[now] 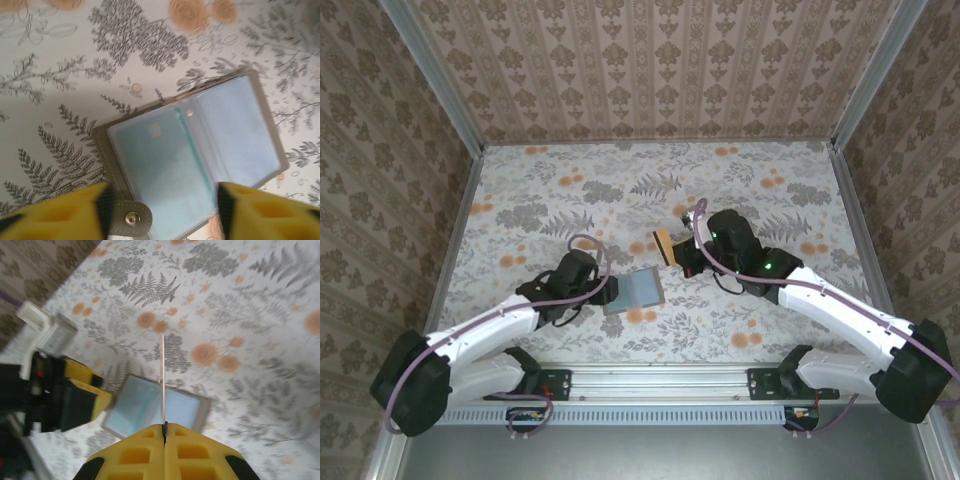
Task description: Take the credit cards out of the card holder
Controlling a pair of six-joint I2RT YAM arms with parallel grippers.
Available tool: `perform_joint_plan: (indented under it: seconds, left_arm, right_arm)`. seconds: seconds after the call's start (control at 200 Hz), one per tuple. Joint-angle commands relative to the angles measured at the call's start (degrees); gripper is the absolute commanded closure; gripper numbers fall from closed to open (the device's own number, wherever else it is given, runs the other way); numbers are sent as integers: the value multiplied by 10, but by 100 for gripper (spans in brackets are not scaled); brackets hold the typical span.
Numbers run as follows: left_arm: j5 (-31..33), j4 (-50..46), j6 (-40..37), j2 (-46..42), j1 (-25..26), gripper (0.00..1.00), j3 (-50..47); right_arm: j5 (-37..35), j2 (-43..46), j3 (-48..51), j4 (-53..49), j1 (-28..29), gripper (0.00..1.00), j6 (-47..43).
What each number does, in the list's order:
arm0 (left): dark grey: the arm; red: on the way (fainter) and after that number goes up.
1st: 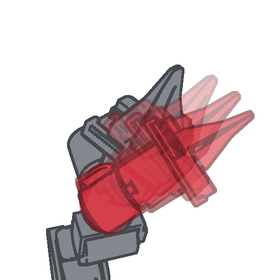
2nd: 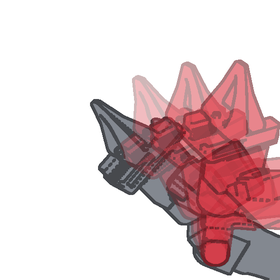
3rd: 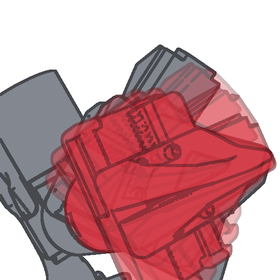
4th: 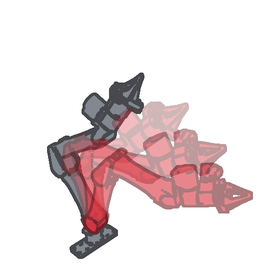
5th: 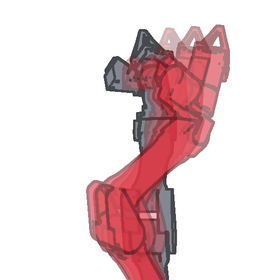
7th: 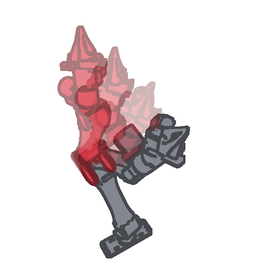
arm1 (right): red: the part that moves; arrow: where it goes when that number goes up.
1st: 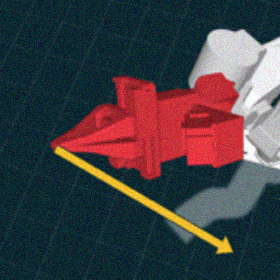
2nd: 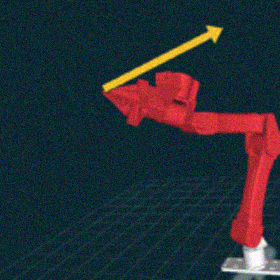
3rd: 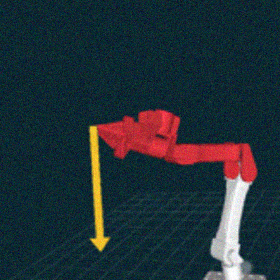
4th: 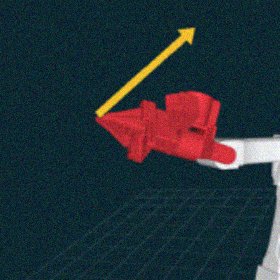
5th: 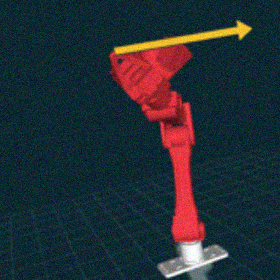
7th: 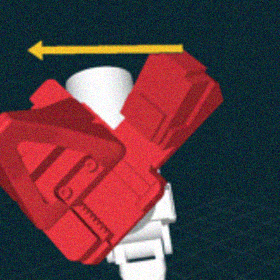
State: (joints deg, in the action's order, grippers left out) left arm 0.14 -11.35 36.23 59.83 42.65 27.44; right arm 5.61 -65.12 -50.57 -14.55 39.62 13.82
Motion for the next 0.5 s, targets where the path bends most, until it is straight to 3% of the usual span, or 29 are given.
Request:
perform_joint_plan:
  seconds: [0.0, 0.14, 0.33, 0.495]
  left_arm:
    - [-8, 19, -26, -37, -5, 17, -28]
    - [-14, 44, -30, -80, -5, 0, -53]
    - [-21, 39, -26, -127, -5, 0, -64]
    - [-24, 33, -18, -161, -5, 0, -74]
  right_arm:
    - [-75, 10, -17, -70, -2, 100, -180]
    - [-126, -6, -39, -76, -17, 100, -293]
    - [-163, -66, -85, -102, -46, 100, -421]
    - [-126, -96, -79, -102, -72, 100, -547]
